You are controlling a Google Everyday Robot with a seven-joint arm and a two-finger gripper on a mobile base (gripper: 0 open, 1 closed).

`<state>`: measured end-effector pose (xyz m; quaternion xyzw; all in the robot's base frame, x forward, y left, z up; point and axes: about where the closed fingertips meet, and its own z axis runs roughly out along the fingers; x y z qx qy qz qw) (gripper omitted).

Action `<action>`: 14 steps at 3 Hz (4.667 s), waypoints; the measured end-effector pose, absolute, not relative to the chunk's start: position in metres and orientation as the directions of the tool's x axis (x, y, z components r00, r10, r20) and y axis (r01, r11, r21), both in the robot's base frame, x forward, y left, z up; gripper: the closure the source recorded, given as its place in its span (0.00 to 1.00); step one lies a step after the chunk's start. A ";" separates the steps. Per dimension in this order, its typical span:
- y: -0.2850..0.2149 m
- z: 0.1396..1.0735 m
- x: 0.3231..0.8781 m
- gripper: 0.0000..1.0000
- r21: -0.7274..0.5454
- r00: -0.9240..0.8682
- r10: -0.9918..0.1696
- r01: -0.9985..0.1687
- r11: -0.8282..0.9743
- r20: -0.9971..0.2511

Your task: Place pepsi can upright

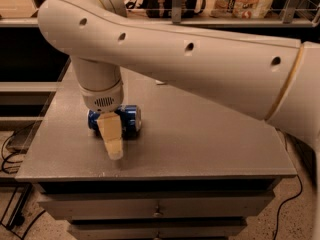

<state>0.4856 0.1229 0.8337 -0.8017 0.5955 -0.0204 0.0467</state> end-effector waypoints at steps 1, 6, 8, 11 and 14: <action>0.112 0.831 0.493 0.17 -0.098 0.276 -0.960 -0.955 -0.279 0.039; 0.126 0.907 0.488 1.00 -0.299 0.303 -0.865 -0.935 -0.190 -0.400; 0.143 0.906 0.497 1.00 -0.363 0.343 -0.562 -0.928 -0.081 -0.752; 0.111 0.921 0.502 1.00 -0.190 0.180 -0.105 -0.976 0.106 -0.978; 0.113 0.897 0.503 0.59 -0.100 0.087 -0.105 -0.987 0.129 -0.991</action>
Offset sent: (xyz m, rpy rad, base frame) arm 0.0150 -0.0116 0.0235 -0.0526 -0.0591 -0.0294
